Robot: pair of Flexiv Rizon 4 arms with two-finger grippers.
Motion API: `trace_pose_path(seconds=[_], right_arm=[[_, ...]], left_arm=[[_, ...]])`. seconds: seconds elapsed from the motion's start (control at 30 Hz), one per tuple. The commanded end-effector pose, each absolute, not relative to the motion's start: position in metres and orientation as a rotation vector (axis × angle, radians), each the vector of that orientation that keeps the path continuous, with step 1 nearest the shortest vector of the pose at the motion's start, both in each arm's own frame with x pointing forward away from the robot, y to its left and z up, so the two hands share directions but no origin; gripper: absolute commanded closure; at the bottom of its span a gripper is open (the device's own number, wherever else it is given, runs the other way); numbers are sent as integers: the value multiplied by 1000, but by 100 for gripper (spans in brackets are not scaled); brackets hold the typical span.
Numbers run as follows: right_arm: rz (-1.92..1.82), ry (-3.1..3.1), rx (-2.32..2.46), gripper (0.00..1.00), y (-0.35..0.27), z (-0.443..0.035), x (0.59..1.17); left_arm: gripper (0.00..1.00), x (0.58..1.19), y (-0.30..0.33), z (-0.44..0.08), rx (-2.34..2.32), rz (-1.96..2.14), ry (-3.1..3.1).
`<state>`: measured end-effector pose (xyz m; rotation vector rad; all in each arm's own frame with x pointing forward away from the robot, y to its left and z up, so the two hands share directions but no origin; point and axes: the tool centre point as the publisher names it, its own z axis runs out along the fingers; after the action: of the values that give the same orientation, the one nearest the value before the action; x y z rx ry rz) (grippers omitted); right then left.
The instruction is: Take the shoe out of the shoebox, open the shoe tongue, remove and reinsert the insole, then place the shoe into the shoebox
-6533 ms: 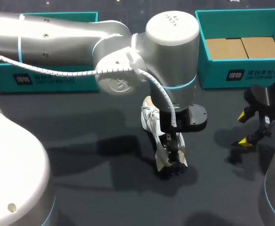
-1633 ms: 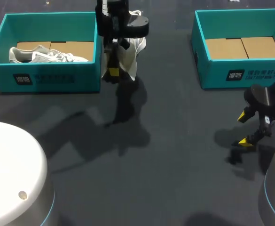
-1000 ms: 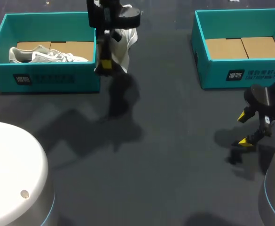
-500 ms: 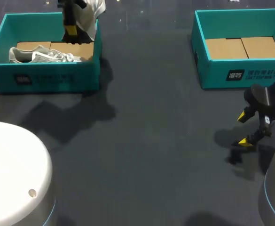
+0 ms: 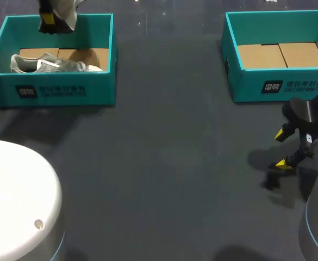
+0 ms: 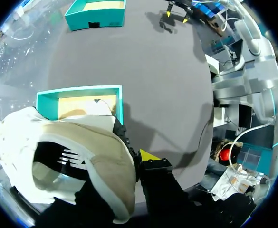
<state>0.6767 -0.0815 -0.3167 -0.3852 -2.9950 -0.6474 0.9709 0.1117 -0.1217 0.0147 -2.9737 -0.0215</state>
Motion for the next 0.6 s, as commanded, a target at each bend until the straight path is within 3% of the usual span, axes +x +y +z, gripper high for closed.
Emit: trace_pose_path(seconds=[0.03,0.6], right_arm=[[-647,-2998,-386,0,-82,-316,675],[-647,-2998,-386,0,-82,-316,675]], left_arm=[[100,1000,134,-124,21,10,-2941],[100,1063,203,-126,-57,-71,-3007]])
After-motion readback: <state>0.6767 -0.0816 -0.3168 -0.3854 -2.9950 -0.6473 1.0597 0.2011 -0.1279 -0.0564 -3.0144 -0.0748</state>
